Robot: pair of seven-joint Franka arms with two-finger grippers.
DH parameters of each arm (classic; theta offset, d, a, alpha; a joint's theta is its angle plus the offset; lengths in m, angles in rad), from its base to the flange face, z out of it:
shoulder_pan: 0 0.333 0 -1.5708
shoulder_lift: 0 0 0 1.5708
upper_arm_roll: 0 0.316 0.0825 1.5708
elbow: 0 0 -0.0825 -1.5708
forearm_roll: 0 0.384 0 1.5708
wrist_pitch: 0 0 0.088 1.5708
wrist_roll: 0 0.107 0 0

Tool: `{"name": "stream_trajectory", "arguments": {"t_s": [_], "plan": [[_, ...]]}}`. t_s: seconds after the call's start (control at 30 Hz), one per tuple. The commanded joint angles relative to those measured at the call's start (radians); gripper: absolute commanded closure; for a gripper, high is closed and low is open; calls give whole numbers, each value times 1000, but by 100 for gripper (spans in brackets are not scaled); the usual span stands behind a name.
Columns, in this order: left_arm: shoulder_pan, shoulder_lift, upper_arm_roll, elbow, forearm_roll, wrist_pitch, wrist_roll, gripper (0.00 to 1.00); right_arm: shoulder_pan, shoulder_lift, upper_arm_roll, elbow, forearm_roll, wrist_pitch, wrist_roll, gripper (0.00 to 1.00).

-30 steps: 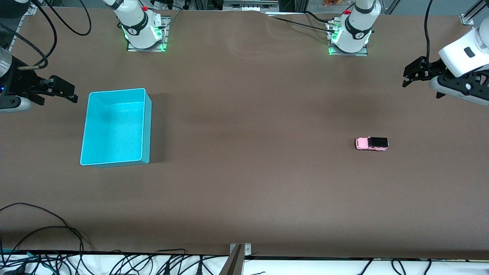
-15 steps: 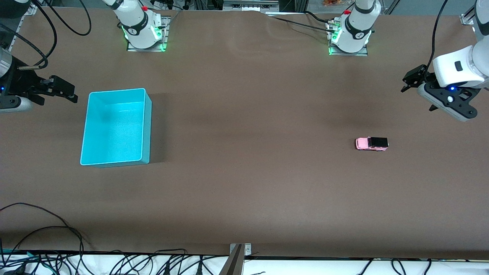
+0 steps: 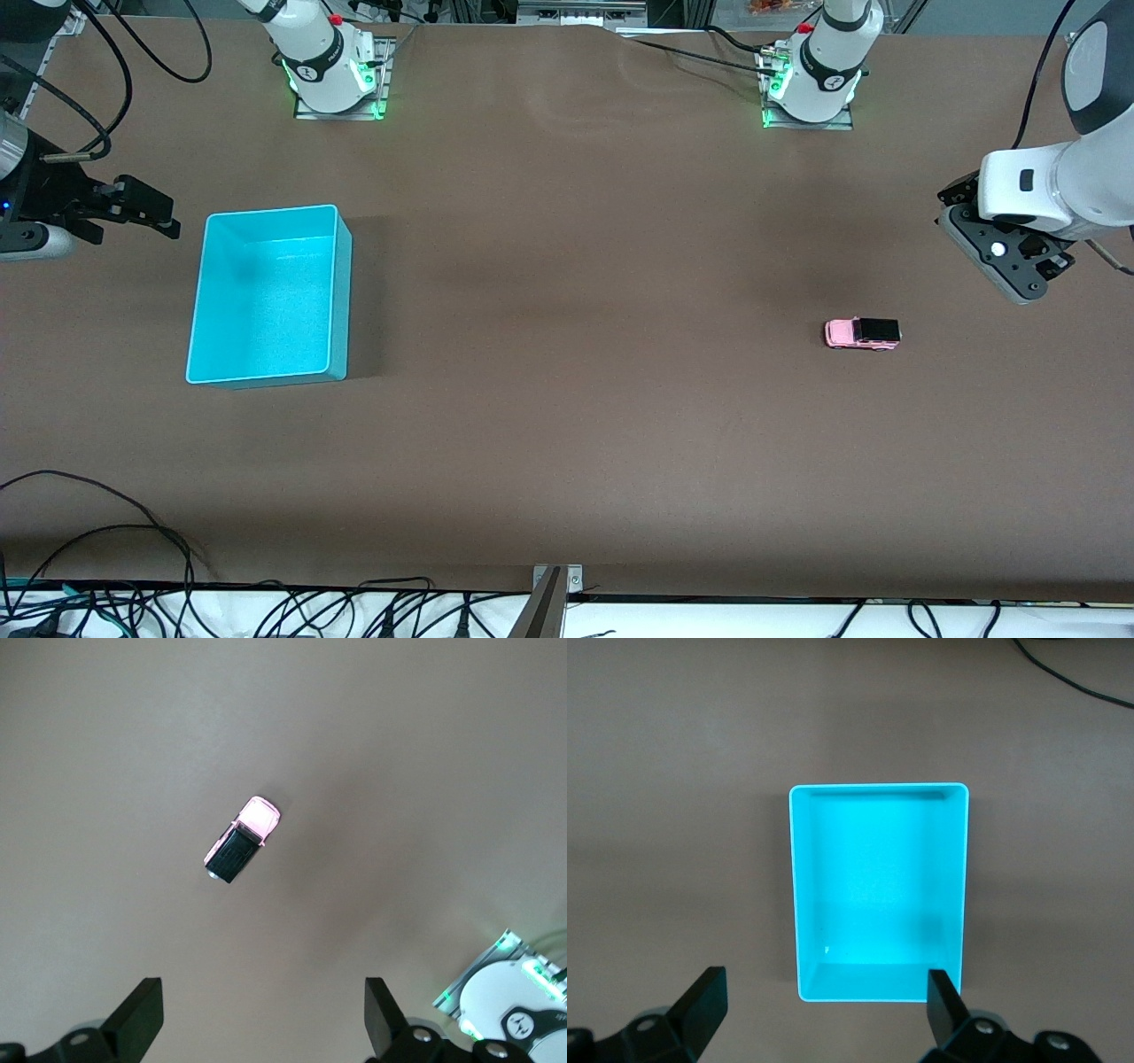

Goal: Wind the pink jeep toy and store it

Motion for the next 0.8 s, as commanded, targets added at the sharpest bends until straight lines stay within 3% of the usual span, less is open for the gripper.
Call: {"name": "stream_trajectory", "arguments": {"t_s": [0.0, 0.77], "plan": [[8, 38, 0, 24, 28, 37, 131, 0, -1, 9, -2, 35, 9, -30, 2, 0], [48, 284, 1, -65, 17, 385, 638, 0, -1, 9, -2, 36, 9, -30, 2, 0]]}}
